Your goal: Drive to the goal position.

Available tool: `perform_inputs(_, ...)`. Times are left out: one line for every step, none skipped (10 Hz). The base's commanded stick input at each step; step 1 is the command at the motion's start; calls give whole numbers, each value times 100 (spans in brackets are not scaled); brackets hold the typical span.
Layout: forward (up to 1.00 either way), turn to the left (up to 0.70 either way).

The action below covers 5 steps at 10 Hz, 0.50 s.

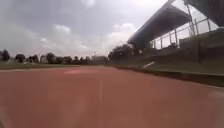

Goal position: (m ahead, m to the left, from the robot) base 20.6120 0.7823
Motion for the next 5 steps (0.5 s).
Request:
perform_inputs(45,0)
perform_inputs(45,0)
perform_inputs(45,0)
perform_inputs(45,0)
perform_inputs(45,27)
